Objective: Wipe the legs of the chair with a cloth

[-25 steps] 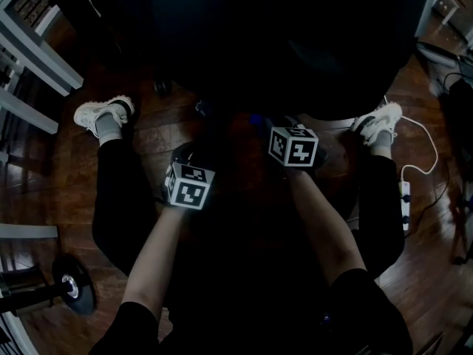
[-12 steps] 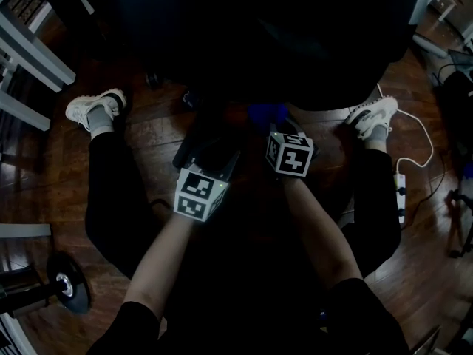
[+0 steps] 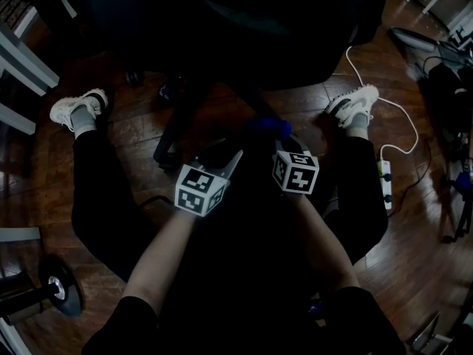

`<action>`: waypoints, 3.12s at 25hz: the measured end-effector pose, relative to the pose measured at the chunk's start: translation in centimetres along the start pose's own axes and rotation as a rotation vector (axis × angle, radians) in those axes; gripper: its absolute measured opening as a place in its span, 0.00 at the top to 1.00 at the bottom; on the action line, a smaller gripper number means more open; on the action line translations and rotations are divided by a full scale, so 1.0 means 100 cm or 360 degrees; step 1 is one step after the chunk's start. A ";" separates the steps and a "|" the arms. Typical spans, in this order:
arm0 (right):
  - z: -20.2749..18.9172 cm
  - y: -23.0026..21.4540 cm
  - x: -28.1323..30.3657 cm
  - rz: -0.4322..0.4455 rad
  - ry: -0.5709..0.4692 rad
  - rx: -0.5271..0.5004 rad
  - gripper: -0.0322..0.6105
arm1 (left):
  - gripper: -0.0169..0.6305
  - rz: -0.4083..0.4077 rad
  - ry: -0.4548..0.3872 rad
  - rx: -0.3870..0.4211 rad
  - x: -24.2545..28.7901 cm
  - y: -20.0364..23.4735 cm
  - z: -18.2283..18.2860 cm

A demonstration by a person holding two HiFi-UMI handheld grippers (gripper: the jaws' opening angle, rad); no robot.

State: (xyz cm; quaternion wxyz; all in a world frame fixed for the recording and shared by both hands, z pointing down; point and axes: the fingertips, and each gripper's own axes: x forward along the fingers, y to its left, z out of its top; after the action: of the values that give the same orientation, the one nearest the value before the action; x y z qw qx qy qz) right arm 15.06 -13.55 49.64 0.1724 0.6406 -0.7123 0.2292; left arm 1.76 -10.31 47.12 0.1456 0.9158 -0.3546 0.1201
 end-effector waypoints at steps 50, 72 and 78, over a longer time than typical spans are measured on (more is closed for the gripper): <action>0.039 -0.038 0.016 0.0090 0.0054 -0.0128 0.85 | 0.73 0.0088 0.0000 0.0055 0.007 -0.026 0.022; 0.140 -0.016 0.039 0.0830 -0.0301 0.0137 0.85 | 0.73 0.0199 0.0139 -0.0015 0.012 0.011 0.016; 0.160 -0.016 0.077 0.0913 -0.0345 -0.0157 0.85 | 0.73 0.0225 0.0209 0.0022 0.027 0.023 0.022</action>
State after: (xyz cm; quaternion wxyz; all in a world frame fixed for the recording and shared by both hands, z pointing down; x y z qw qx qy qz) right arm 16.50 -28.81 40.57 0.0545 0.4249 -0.8886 0.1641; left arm 2.33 -14.36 46.38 0.1533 0.8796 -0.4072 0.1924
